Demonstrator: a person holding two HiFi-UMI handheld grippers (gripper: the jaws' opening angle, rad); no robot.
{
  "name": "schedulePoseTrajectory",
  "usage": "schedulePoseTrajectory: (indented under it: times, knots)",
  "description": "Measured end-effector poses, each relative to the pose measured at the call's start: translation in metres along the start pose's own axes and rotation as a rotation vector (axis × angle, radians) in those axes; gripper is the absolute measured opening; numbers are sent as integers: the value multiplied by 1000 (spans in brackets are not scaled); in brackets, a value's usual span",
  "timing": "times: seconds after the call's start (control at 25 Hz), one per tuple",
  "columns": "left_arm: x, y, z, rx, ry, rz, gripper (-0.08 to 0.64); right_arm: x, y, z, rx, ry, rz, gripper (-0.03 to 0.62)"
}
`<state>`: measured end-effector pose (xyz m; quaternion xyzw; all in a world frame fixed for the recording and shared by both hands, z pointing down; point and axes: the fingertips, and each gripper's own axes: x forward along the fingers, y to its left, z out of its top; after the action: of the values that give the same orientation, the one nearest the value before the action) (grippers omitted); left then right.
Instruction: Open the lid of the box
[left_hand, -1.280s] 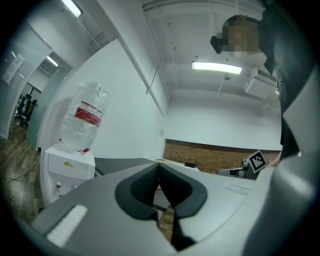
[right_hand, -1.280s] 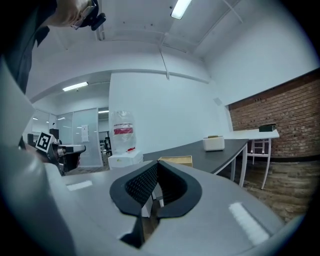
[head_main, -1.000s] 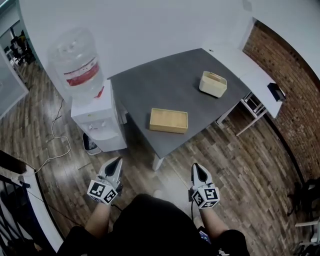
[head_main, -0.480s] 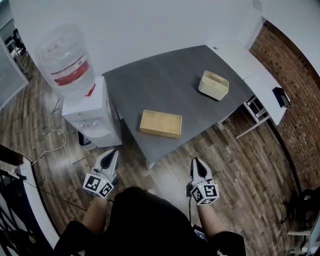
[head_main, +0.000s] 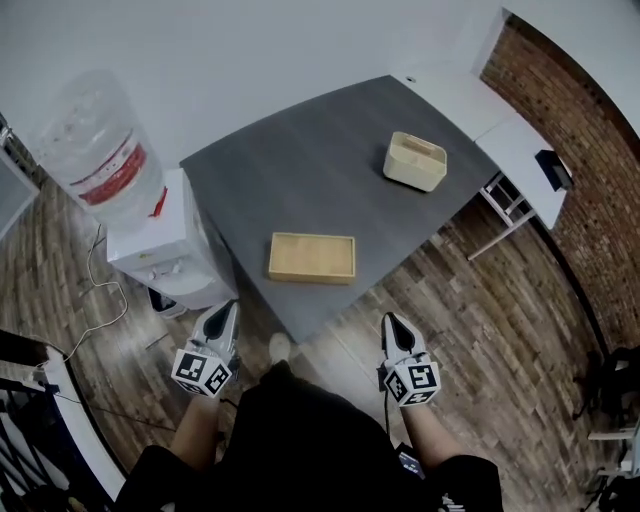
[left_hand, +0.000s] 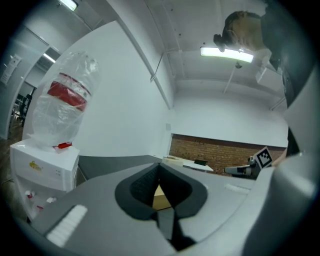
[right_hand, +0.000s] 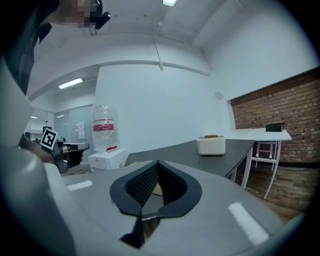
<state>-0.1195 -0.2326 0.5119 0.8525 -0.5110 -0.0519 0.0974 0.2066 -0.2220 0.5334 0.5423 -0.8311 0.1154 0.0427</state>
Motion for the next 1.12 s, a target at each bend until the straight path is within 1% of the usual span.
schedulePoseTrajectory:
  times: [0.16, 0.32, 0.56, 0.72, 0.92, 0.96, 1.08, 1.12]
  knots:
    - [37, 12, 8, 18, -5, -53, 0, 22, -12, 15, -20, -6, -27, 3]
    - [69, 28, 20, 21, -16, -88, 0, 49, -20, 30, -37, -7, -44, 3]
    - [101, 45, 8, 3, 42, -125, 0, 82, -27, 31, -21, 18, -76, 3]
    - [114, 55, -7, -21, 100, -149, 0, 99, -28, 27, -6, 43, -94, 3]
    - [121, 70, -25, -74, 186, -171, 2, 121, -20, 20, 13, 65, -114, 3]
    - [122, 72, -29, -90, 208, -172, 9, 124, -19, 18, 19, 68, -117, 3]
    - [130, 68, -52, -158, 296, -160, 61, 125, -26, 9, 32, 102, -135, 3]
    - [131, 65, -59, -179, 318, -151, 64, 124, -27, 5, 34, 119, -134, 3]
